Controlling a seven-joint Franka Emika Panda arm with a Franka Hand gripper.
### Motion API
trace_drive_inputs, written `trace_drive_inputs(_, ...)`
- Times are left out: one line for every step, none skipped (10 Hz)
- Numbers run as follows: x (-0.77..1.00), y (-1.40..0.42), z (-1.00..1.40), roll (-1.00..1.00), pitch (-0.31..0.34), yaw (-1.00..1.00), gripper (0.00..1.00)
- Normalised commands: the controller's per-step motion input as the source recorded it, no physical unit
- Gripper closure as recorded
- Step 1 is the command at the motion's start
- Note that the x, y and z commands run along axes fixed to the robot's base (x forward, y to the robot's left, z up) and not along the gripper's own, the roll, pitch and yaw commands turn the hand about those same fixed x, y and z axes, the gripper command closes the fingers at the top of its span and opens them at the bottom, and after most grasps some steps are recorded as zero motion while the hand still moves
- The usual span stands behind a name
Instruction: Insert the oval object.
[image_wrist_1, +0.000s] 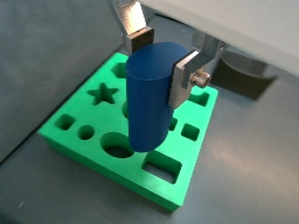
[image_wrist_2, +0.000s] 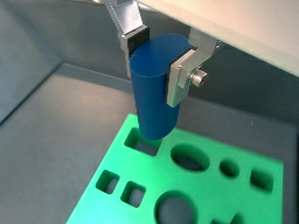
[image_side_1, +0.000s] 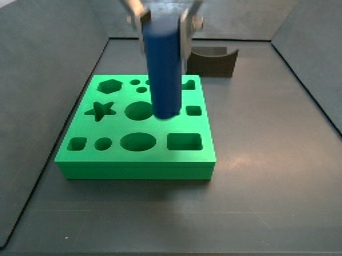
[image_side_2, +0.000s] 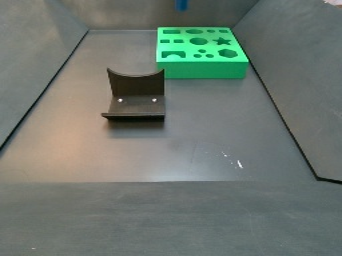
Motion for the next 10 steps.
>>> trace_drive_inputs(-0.05,0.0,-0.44,0.29,0.003,-0.91,1.0)
trace_drive_inputs(-0.07,0.0,-0.48,0.06,0.071,-0.97,1.0)
trace_drive_inputs(-0.1,0.05,-0.63,0.0,0.079,-0.96,1.0)
trace_drive_inputs(-0.32,0.13,-0.51,0.0,0.059,-0.82,1.0)
trace_drive_inputs(-0.31,0.03,-0.31,0.01,0.014,-0.89,1.0)
trace_drive_inputs(-0.28,0.0,-0.23,0.05,0.0,-0.92,1.0)
trace_drive_inputs(-0.16,-0.03,0.0,0.06,0.003,-0.91,1.0)
trace_drive_inputs(-0.11,-0.06,0.0,0.0,0.0,-0.91,1.0)
trace_drive_inputs(0.0,0.0,0.0,0.0,0.0,-1.0,1.0)
trace_drive_inputs(0.0,0.0,0.0,0.0,0.0,-1.0,1.0)
